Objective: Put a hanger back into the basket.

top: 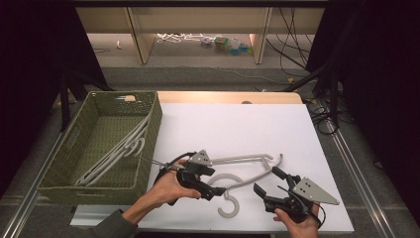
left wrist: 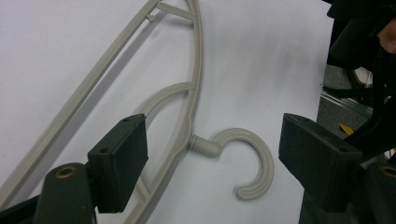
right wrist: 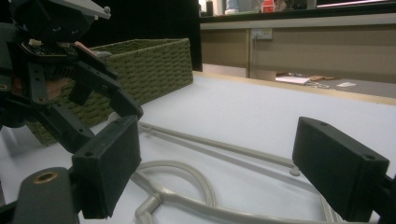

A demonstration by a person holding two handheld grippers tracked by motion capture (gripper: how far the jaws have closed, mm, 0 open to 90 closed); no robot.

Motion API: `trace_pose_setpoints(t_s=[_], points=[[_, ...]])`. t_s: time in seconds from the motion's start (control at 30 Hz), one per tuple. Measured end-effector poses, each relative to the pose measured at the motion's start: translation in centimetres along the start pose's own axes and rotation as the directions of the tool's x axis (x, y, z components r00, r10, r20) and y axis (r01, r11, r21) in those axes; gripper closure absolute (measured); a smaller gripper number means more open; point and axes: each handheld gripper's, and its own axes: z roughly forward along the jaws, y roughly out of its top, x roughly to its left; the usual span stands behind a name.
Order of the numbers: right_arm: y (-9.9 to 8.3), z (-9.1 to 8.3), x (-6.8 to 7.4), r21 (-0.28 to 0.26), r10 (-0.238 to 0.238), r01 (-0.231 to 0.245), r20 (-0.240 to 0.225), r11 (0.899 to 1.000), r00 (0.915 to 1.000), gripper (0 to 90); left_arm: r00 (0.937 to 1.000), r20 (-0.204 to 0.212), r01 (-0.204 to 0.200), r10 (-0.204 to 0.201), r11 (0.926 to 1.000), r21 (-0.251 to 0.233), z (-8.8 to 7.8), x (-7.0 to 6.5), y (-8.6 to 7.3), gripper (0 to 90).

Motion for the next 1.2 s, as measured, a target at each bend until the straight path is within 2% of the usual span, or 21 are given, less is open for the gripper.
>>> trace_pose_setpoints(t_s=[0.03, 0.1, 0.17, 0.37, 0.47, 0.57, 0.6, 0.63, 0.7, 0.87, 0.9, 0.93, 1.0, 1.07, 1.13, 1.17, 1.2], points=[[0.0, 0.0, 0.0, 0.000, -0.001, 0.001, 0.000, 1.000, 1.0000, 15.9, 0.9998, -0.001, -0.019, 0.019, 0.9998, 0.003, 0.1, 0.0, 0.0, 23.9], [0.0, 0.0, 0.0, 0.004, 0.003, -0.003, 0.000, 1.000, 1.0000, 15.9, 0.9997, -0.004, -0.023, 0.023, 0.9997, 0.006, 0.2, 0.0, -0.1, 24.1], [-0.1, 0.0, 0.0, -0.018, -0.003, 0.003, 0.000, 1.000, 1.0000, 15.9, 0.9994, 0.005, -0.034, 0.034, 0.9993, 0.015, 0.5, 0.0, -0.2, 24.2], [0.0, 0.0, 0.0, 0.005, 0.001, -0.001, 0.003, 1.000, 1.0000, 15.9, 0.9979, 0.010, -0.064, 0.064, 0.9970, 0.042, 1.0, 0.4, -0.7, 24.2], [0.0, 0.0, 0.1, -0.005, 0.001, -0.001, -0.007, 1.000, 1.0000, 15.9, 0.9979, 0.002, -0.064, 0.064, 0.9958, 0.066, 1.1, 0.8, -1.1, 24.3], [0.0, 0.1, 0.1, -0.017, 0.000, 0.000, -0.006, 1.000, 1.0000, 15.9, 0.9978, -0.009, -0.065, 0.066, 0.9955, 0.068, 1.2, 1.1, -1.3, 25.2], [0.0, 0.1, 0.1, -0.008, -0.005, 0.005, -0.003, 1.000, 1.0000, 15.9, 0.9975, -0.026, -0.063, 0.065, 0.9949, 0.078, 1.3, 1.2, -1.4, 25.4], [0.0, 0.1, 0.1, 0.001, -0.008, 0.008, 0.003, 1.000, 1.0000, 15.9, 0.9958, -0.031, -0.082, 0.086, 0.9920, 0.096, 1.3, 1.5, -1.4, 25.5], [0.0, 0.1, 0.1, 0.003, -0.008, 0.008, 0.003, 1.000, 1.0000, 15.9, 0.9959, -0.037, -0.078, 0.083, 0.9907, 0.111, 1.4, 1.8, -1.6, 26.4], [0.0, 0.1, 0.1, -0.012, -0.005, 0.005, -0.008, 1.000, 1.0000, 15.9, 0.9926, -0.073, -0.082, 0.097, 0.9788, 0.188, 1.8, 2.9, -2.2, 29.0], [0.0, 0.1, 0.1, -0.002, -0.008, 0.008, -0.001, 1.000, 1.0000, 15.9, 0.9928, -0.080, -0.073, 0.089, 0.9806, 0.182, 2.1, 2.9, -2.3, 29.9], [0.0, 0.1, 0.2, 0.003, -0.008, 0.008, 0.008, 1.000, 0.9999, 15.9, 0.9917, -0.078, -0.084, 0.102, 0.9732, 0.214, 2.0, 3.1, -2.3, 30.2], [0.0, 0.2, 0.2, -0.011, -0.006, 0.006, 0.000, 1.000, 1.0000, 15.9, 0.9912, -0.066, -0.097, 0.115, 0.9678, 0.232, 2.2, 3.2, -2.4, 34.1], [-0.1, 0.4, 0.2, -0.038, -0.003, 0.003, -0.006, 0.999, 1.0000, 15.9, 0.9910, -0.072, -0.091, 0.112, 0.9627, 0.255, 2.5, 3.1, -2.6, 34.6], [-0.1, 0.4, 0.2, -0.034, 0.003, -0.003, -0.008, 0.999, 1.0000, 15.9, 0.9904, -0.069, -0.098, 0.120, 0.9581, 0.269, 2.8, 3.3, -2.8, 37.8], [-0.1, 0.4, 0.2, -0.035, 0.002, -0.003, -0.008, 0.999, 1.0000, 15.9, 0.9914, -0.071, -0.087, 0.110, 0.9576, 0.275, 3.0, 3.2, -2.9, 39.0], [-0.1, 0.4, 0.2, -0.035, -0.008, 0.008, -0.003, 0.999, 1.0000, 15.9, 0.9881, -0.064, -0.114, 0.139, 0.9465, 0.302, 2.9, 3.4, -2.8, 39.4]])
